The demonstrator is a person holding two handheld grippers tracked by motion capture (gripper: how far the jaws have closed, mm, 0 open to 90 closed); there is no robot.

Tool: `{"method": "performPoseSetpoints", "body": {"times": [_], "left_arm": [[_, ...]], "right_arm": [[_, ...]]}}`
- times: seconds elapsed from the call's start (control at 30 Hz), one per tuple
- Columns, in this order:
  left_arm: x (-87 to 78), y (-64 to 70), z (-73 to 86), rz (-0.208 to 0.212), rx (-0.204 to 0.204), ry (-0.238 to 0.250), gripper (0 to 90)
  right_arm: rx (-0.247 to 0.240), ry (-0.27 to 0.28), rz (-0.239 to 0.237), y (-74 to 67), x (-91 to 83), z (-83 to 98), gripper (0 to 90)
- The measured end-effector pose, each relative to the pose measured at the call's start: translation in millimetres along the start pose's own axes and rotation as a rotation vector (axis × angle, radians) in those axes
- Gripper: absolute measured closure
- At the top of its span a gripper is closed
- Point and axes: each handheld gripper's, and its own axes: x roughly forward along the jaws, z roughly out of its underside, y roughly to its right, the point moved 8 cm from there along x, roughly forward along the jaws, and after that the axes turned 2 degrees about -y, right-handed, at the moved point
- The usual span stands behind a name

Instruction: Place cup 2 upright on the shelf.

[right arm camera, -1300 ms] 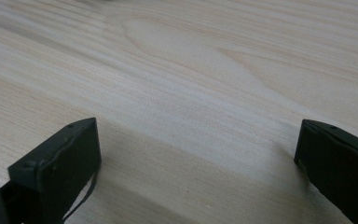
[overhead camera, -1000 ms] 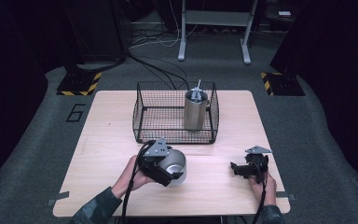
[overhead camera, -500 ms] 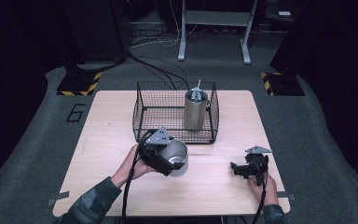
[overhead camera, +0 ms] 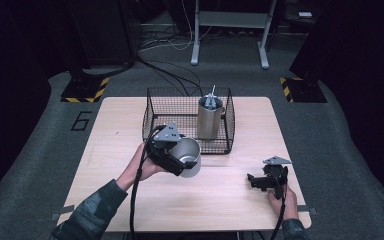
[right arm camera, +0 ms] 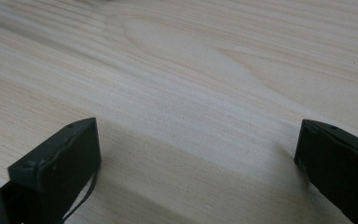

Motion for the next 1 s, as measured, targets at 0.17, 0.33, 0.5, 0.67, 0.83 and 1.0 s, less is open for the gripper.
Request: {"method": "performPoseSetpoints", "body": {"times": [0.17, 0.33, 0.5, 0.67, 0.83, 1.0], "left_arm": [[-1.7, -16.3, -4.1, -0.031, -0.015, -0.001, 6.2], [-2.8, -28.3, -5.8, -0.045, -0.012, -0.003, 6.2], [-3.9, -37.8, -7.5, -0.044, -0.040, 0.025, 6.1], [-7.8, -43.8, -14.4, -0.047, -0.037, 0.038, 6.2], [-7.1, -52.6, -20.4, -0.069, -0.033, 0.038, 6.1], [-6.2, -66.8, -23.8, -0.079, -0.074, 0.041, 6.1]], "right_arm": [[0.000, 0.000, 0.000, 0.0, 0.0, 0.0, 0.0], [0.000, 0.000, 0.000, 0.0, 0.0, 0.0, 0.0], [0.000, 0.000, 0.001, 0.0, 0.0, 0.0, 0.0], [0.000, 0.003, 0.003, -0.1, 0.1, -0.2, 0.0], [0.003, 0.004, 0.003, -0.4, 0.0, -0.1, 0.0], [0.003, 0.004, 0.003, -0.4, 0.0, -0.1, 0.0]]}}
